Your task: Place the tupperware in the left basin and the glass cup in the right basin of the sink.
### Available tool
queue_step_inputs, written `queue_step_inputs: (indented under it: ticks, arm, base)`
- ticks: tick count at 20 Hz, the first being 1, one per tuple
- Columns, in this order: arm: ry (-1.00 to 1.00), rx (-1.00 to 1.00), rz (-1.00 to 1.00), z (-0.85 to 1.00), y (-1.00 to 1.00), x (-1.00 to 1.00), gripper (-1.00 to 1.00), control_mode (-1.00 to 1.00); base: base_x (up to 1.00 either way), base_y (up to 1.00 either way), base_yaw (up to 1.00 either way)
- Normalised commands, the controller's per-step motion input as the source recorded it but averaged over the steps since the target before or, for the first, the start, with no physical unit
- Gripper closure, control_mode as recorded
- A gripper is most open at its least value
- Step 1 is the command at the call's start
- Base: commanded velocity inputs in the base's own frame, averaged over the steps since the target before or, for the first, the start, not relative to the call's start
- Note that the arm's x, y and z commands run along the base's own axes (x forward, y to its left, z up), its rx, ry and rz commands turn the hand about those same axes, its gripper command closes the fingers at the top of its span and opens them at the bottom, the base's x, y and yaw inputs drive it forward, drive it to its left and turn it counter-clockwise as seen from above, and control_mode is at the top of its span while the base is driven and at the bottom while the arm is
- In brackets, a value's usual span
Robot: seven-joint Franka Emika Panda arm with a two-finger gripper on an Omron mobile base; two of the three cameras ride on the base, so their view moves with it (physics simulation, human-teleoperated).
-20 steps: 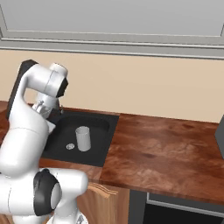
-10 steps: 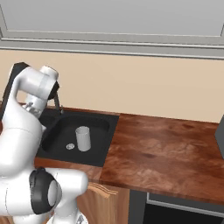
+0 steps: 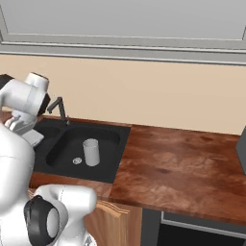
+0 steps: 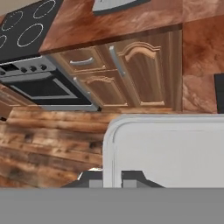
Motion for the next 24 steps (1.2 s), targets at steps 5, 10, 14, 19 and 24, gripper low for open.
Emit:
queue_step_inputs:
  ticks: [5, 10, 14, 19, 24]
  arm:
    - [-0.01, 0.0, -0.04, -0.1, 0.25, 0.03, 1.0, -1.0]
    - [0.0, 0.0, 0.0, -0.11, 0.3, 0.08, 1.0, -1.0]
    - [-0.01, 0.0, 0.0, -0.12, 0.35, 0.08, 1.0, -1.0]
    - [-0.05, -0.01, 0.0, -0.13, 0.34, 0.07, 1.0, -1.0]
    - [-0.02, -0.07, -0.07, -0.22, 0.23, 0.19, 1.0, -1.0]
  base:
    - [0.0, 0.0, 0.0]
    - [0.0, 0.0, 0.0]
    - [0.0, 0.0, 0.0]
    - [0.0, 0.0, 0.0]
    - [0.0, 0.0, 0.0]
